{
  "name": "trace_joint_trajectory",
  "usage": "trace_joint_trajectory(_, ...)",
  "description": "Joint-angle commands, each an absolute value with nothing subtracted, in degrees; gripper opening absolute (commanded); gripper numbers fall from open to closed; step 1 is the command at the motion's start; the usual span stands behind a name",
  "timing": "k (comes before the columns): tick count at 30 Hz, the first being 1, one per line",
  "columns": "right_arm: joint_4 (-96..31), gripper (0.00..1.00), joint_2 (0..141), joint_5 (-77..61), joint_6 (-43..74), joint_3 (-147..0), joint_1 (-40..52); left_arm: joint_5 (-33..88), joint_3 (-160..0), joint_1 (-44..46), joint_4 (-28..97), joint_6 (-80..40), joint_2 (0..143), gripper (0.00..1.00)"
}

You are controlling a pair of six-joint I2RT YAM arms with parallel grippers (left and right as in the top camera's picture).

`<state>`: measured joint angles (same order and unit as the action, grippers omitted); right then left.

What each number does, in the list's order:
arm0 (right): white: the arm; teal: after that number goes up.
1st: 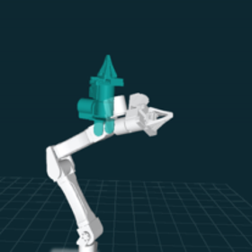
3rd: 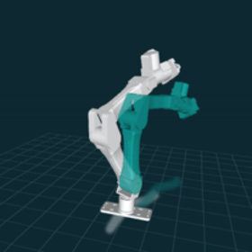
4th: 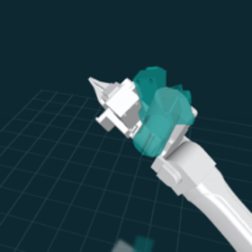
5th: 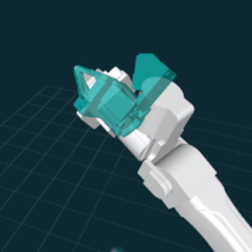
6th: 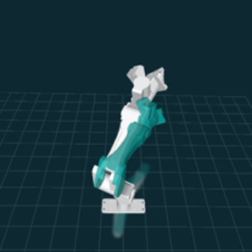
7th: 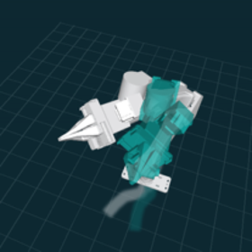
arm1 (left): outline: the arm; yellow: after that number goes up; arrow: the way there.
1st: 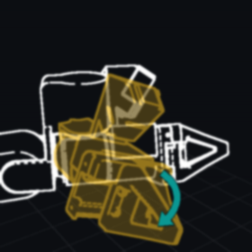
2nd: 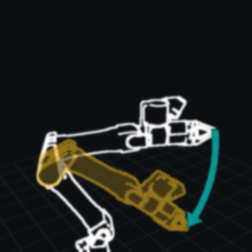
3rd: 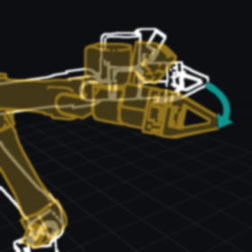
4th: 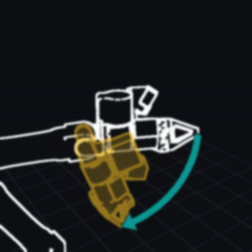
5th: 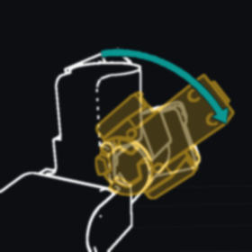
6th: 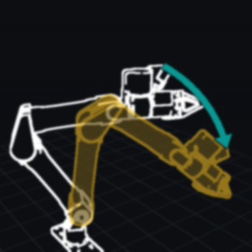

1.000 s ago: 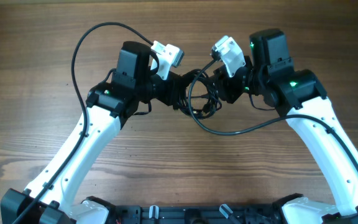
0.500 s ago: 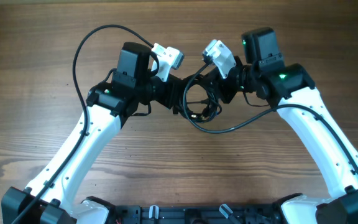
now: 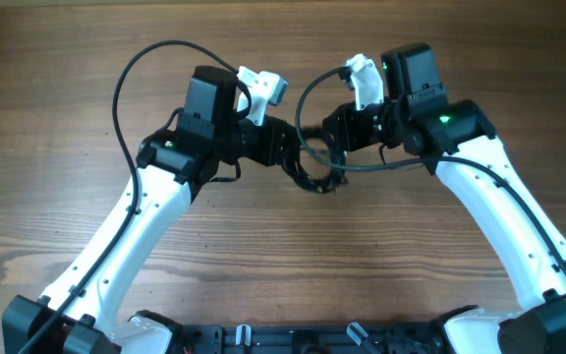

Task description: Untangle cables

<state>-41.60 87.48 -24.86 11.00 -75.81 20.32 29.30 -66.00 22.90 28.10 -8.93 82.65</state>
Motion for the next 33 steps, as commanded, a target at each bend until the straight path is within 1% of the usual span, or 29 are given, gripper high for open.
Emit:
trace_joint_trajectory(1, -42.09, 0.04, 88.14, -18.94, 22.57, -76.44, 20.38, 23.79, -66.76, 23.27, 27.88, -20.80, 82.30, 0.25)
trace_joint_trajectory(4, -42.57, 0.04, 88.14, -18.90, 22.50, -76.44, 20.38, 22.83, -66.76, 23.27, 27.88, -25.04, 82.37, 0.25)
trace_joint_trajectory(9, -43.42, 0.04, 88.20, -18.59, 22.76, -76.44, 19.42, 22.81, -66.76, 23.31, 27.83, -25.15, 84.23, 0.26)
trace_joint_trajectory(11, -43.38, 0.05, 88.20, -18.33, 23.57, -76.44, 16.78, 22.81, -66.76, 23.33, 26.61, -25.69, 86.87, 0.27)
trace_joint_trajectory(14, -43.55, 0.20, 88.20, -18.46, 23.20, -76.44, 12.73, 22.41, -66.76, 23.38, 23.11, -26.22, 91.31, 0.28)
trace_joint_trajectory(16, -43.59, 0.35, 88.27, -18.46, 21.69, -76.44, 10.00, 22.41, -66.76, 23.40, 21.19, -26.63, 94.78, 0.27)
trace_joint_trajectory(18, -43.75, 0.47, 88.31, -18.39, 21.10, -76.44, 8.64, 21.63, -66.76, 23.42, 21.85, -29.82, 97.38, 0.26)
trace_joint_trajectory(19, -43.81, 0.49, 88.42, -18.44, 20.99, -76.44, 8.34, 21.02, -66.76, 23.59, 22.65, -31.55, 98.39, 0.26)
trace_joint_trajectory(24, -44.23, 0.54, 89.54, -18.37, 20.95, -76.42, 8.27, 17.82, -66.76, 26.57, 26.26, -37.93, 101.45, 0.26)
trace_joint_trajectory(27, -44.66, 0.54, 90.11, -17.78, 20.84, -76.42, 8.27, 12.01, -66.74, 29.28, 29.41, -42.63, 101.80, 0.29)
trace_joint_trajectory(29, -44.64, 0.54, 90.45, -17.78, 20.80, -76.42, 8.27, 10.55, -66.74, 30.52, 29.45, -42.94, 102.26, 0.33)
trace_joint_trajectory(33, -44.66, 0.54, 90.54, -17.80, 20.53, -76.42, 8.27, 9.91, -66.74, 31.66, 29.28, -45.95, 104.97, 0.35)
